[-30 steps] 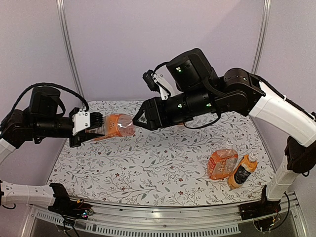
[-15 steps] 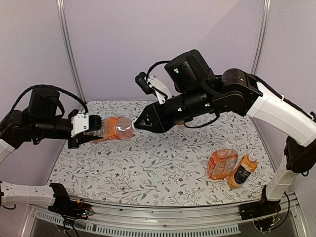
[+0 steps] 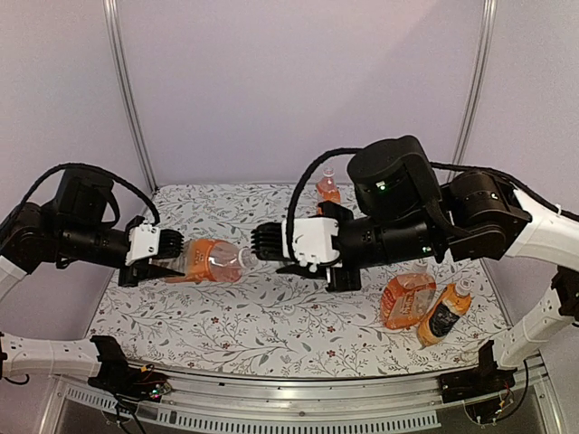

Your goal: Unscrew the bottle caps

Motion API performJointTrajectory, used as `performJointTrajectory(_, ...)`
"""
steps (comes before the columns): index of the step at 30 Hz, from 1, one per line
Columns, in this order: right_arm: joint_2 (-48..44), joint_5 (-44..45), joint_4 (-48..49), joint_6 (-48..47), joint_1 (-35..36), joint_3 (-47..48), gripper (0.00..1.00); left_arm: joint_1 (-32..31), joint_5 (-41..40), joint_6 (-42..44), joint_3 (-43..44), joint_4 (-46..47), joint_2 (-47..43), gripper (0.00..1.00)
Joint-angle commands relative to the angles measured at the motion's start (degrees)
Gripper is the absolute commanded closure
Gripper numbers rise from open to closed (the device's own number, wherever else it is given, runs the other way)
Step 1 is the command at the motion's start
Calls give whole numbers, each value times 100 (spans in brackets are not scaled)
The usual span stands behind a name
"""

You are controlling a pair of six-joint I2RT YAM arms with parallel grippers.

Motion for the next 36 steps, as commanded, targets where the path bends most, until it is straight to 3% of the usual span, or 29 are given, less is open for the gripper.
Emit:
performJointTrajectory(1,-18,1061,308,471,-519,-330,100,301,-513,-808,-285,1138,-298,79)
performJointTrajectory(5,592,1227,-46,1937,-673,-624,100,701,-952,-1725,-568,1946,-609,79)
performJointTrajectory(9,1247,948,-185,2955,-719,-954,100,1049,-477,-2393,-639,1950,-838,78)
performJointTrajectory(15,2623,177,-347,3679,-717,-750,100,1207,204,-2474,-852,1772,-1085,77)
performJointTrajectory(25,3748,328,-21,4239,-682,-624,95,1227,139,-2256,-796,1758,-1081,77)
performJointTrajectory(28,3805,211,27,4247,-682,-658,83,1230,193,-2260,-821,1763,-1093,77)
performJointTrajectory(31,3821,195,-98,4254,-684,-614,47,1231,205,-2244,-798,1756,-1068,77)
performJointTrajectory(36,3414,742,-239,4351,-684,-601,20,1227,370,-2237,-719,1711,-1035,77)
